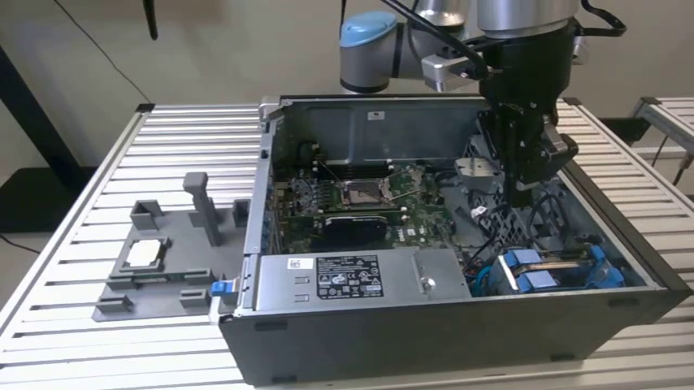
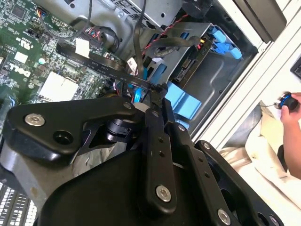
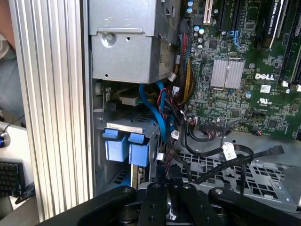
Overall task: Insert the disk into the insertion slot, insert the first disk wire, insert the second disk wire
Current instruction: 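Insert the second disk wire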
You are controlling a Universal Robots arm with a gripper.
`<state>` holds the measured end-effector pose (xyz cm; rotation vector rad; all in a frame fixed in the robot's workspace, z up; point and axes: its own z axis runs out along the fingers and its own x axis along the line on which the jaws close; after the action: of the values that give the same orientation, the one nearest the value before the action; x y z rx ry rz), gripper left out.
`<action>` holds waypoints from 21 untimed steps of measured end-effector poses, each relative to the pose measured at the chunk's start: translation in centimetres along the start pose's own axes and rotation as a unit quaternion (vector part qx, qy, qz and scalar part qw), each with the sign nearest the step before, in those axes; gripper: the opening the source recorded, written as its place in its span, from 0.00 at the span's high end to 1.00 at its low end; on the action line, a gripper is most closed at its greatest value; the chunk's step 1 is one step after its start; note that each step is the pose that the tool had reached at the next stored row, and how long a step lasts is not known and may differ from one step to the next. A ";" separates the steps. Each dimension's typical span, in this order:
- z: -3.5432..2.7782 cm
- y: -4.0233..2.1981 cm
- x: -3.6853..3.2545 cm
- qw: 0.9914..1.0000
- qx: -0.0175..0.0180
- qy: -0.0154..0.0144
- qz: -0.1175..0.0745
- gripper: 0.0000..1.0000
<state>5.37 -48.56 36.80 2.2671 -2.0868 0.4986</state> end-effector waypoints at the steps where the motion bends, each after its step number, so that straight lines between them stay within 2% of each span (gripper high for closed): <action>1: 0.00 0.00 0.00 1.000 0.000 0.000 0.000 0.84; 5: 0.05 0.02 0.18 1.000 0.000 0.000 0.000 0.84; 8: 0.20 0.06 0.70 1.000 -0.001 0.000 0.000 0.84; 17: 0.78 0.16 2.49 1.000 -0.007 -0.001 -0.002 0.84; 21: 0.99 0.21 3.06 1.000 -0.011 -0.002 -0.002 0.84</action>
<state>5.55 -51.77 36.57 2.2622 -2.0775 0.4701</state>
